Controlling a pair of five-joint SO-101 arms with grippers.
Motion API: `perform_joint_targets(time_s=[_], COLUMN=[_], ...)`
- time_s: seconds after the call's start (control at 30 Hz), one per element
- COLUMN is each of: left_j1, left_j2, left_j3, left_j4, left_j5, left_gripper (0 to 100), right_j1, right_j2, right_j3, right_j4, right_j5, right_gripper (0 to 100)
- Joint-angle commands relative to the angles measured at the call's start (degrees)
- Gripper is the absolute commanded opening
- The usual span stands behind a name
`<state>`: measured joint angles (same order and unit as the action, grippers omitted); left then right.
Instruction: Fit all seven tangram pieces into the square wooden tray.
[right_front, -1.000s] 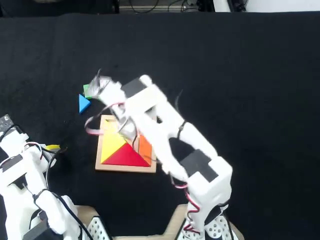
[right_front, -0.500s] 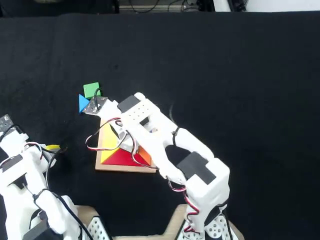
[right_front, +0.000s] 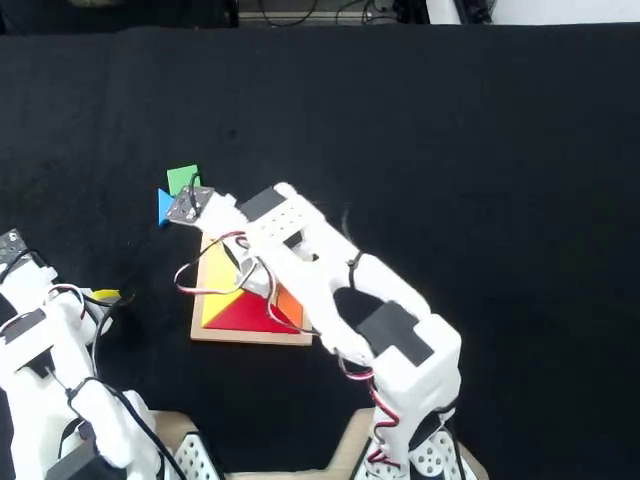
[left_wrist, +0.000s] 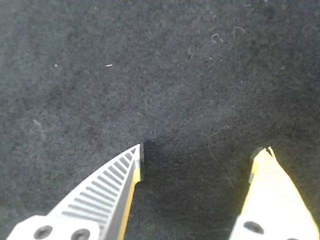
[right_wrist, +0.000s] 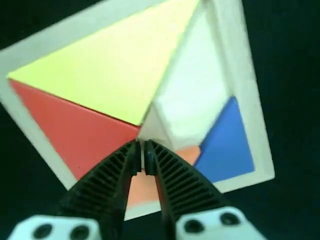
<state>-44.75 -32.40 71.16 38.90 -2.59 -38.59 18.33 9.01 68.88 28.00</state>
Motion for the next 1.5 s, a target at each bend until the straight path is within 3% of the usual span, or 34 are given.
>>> perform_joint_targets(time_s=[0.0,0.4,0.63,0.9,1.17,1.47], left_j1=[0.04,0.04,0.04,0.04,0.04,0.04], left_j2=[-1.23,-1.23,-1.23,-1.23,-1.23,-1.23], left_j3=[-0.48,-0.48,-0.48,-0.48,-0.48,-0.48], left_j4=[-0.79,-0.79,-0.79,-0.79,-0.7,-0.7], left_j5=[0.09,0.09,0.09,0.09,0.09,0.09], left_gripper=[34,34,34,34,34,34], right_j1=[2.37,1.67,0.09,0.26,0.35,6.59], right_j2=[-2.24,2.77,12.09,17.36,17.54,17.19], right_j3=[-1.45,-2.86,-12.09,-27.21,-30.37,-30.81], right_j4=[-0.18,0.53,1.41,10.2,12.13,12.13], right_j5=[0.0,0.0,0.0,0.0,0.0,0.44], right_gripper=[2.1,2.1,2.1,2.1,2.1,2.1])
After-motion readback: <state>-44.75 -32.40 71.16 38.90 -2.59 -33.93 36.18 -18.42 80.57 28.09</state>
